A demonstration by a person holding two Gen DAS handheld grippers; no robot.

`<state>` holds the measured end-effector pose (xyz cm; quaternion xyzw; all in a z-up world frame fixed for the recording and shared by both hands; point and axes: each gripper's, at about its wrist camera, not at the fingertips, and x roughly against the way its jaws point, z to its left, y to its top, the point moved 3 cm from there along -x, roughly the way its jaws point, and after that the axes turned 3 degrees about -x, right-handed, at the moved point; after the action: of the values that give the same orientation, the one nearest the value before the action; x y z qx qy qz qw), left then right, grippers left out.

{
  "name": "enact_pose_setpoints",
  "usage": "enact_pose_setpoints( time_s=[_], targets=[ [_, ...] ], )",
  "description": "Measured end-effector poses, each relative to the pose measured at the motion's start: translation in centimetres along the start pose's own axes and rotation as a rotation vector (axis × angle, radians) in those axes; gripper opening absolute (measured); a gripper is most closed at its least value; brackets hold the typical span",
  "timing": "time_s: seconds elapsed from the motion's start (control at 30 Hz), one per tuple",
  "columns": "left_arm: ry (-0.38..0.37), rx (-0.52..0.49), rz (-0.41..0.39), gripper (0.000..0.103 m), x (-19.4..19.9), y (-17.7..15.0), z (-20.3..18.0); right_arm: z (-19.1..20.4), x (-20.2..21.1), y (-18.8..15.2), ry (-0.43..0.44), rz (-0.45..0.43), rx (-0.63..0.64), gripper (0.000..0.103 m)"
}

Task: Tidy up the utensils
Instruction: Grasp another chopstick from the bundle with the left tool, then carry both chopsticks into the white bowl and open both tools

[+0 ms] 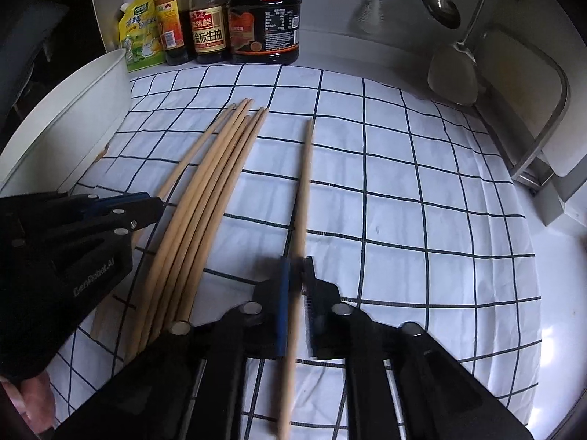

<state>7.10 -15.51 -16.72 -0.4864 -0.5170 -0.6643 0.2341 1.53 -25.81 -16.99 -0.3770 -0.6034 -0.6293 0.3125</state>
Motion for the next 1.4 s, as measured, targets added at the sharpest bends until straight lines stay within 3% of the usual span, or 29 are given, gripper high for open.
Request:
enact_pose_setpoints(
  time_s=[0.23, 0.5, 0.7, 0.93, 1.17, 1.4],
  targets=[
    [-0.021, 0.033, 0.006, 0.007, 1.3, -0.5, 0.7, -0.9, 1.6, -0.1, 0.055, -0.018, -0.088, 0.006],
    [-0.032, 0.106, -0.118, 0.007, 7.3, 0.3, 4.5, 0.9, 6.3, 3.3, 0.119, -0.083, -0.095, 0.006],
    [0.000, 0.175, -0.166, 0.007, 11.4, 0.9, 10.3, 6.6, 8.8, 8.0, 0.222, -0.142, -0.041, 0.006],
    [0.089, 0.244, -0.223, 0.007, 14.9, 2.1, 19.0, 14.8, 8.0, 13.0, 0.350, -0.162, 0.025, 0.006],
    [0.148, 0.275, -0.207, 0.008, 13.0, 2.8, 25.9, 22.8, 4.7, 15.3, 0.393, -0.119, 0.100, 0.006],
    [0.123, 0.280, -0.111, 0.008, 8.0, 2.0, 28.0, 26.4, -0.9, 14.1, 0.353, 0.024, 0.100, 0.006]
  ],
)
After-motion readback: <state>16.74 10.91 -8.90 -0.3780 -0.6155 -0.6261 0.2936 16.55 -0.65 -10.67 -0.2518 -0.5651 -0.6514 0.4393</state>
